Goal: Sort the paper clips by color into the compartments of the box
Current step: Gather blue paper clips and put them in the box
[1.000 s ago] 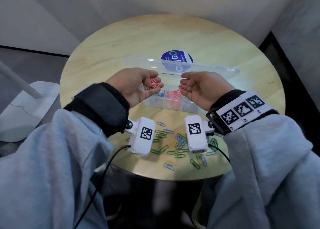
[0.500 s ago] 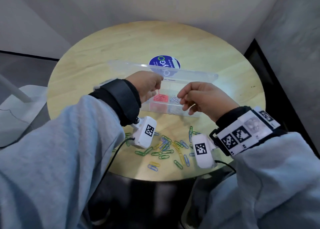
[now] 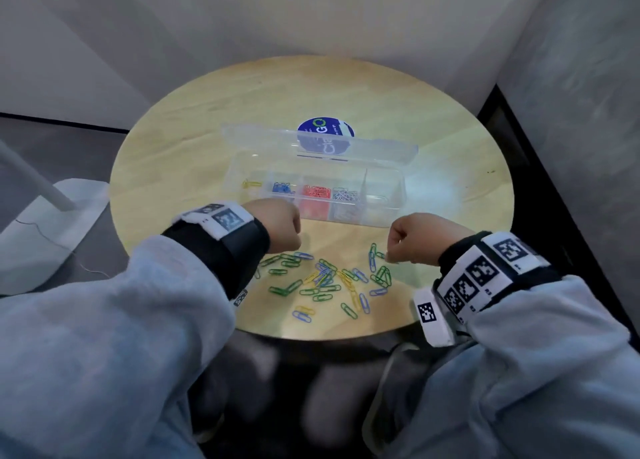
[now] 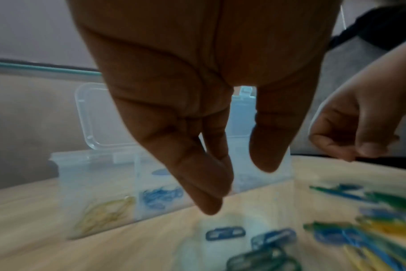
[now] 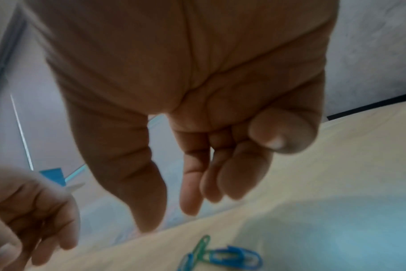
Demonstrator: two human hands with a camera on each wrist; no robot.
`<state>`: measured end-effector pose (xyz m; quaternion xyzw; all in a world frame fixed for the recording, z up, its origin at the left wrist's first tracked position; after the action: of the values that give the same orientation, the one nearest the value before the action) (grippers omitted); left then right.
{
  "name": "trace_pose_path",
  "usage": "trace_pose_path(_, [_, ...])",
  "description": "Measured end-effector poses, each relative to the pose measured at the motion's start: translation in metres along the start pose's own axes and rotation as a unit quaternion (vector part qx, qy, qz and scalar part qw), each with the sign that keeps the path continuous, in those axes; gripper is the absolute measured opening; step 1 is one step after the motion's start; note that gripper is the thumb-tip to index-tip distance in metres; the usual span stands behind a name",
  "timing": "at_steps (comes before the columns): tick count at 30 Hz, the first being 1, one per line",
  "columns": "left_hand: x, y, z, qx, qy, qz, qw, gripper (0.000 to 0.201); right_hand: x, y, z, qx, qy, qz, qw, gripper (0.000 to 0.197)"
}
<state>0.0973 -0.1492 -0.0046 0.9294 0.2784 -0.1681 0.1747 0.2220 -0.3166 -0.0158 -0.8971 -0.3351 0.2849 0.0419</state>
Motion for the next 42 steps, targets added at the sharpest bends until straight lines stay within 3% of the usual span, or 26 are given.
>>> trace_pose_path(9, [0.010, 0.004, 0.022, 0.094, -0.001, -0.013, 0.995, 0.040, 0.000, -0.010, 0.023, -0.083, -0.005, -0.004, 0.996, 0.033])
trace_pose_path(16, [0.020, 0.008, 0.032, 0.101, -0.006, 0.000, 0.995, 0.035, 0.009, -0.018, 0.036, -0.101, 0.017, -0.002, 0.995, 0.037])
trace_pose_path(20, [0.023, 0.011, 0.035, 0.098, -0.008, 0.002, 0.995, 0.032, 0.014, -0.021, 0.038, -0.101, 0.017, -0.021, 0.994, 0.028])
trace_pose_path(29, [0.029, 0.012, 0.035, 0.083, -0.033, -0.006, 0.996, 0.028, 0.017, -0.021, 0.034, -0.067, 0.017, -0.039, 0.997, 0.032])
trace_pose_path(34, [0.031, 0.009, 0.035, 0.083, -0.052, -0.011, 0.995, 0.029, 0.023, -0.026, 0.035, -0.092, -0.008, -0.042, 0.995, 0.020])
trace_pose_path(37, [0.031, 0.008, 0.035, 0.081, -0.064, -0.012, 0.995, 0.028, 0.026, -0.026, 0.036, -0.101, -0.020, -0.038, 0.994, 0.026])
trace_pose_path(41, [0.029, 0.008, 0.034, 0.057, -0.053, -0.004, 0.997, 0.022, 0.028, -0.026, 0.038, -0.104, -0.029, -0.036, 0.994, 0.011])
trace_pose_path(42, [0.029, 0.008, 0.034, 0.050, -0.046, 0.001, 0.998, 0.018, 0.028, -0.026, 0.038, -0.103, -0.027, -0.037, 0.994, 0.016])
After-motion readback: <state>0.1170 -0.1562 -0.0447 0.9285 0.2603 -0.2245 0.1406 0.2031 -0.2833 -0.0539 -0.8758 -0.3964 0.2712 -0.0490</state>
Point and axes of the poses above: each hand's wrist, its own x-axis towards the middle knuckle, its own z-axis out of the palm, y = z × x, the point moved 1 cm from there along x, towards the middle knuckle, and after that the axes turned 3 degrees about -x, right-handed, at the moved point
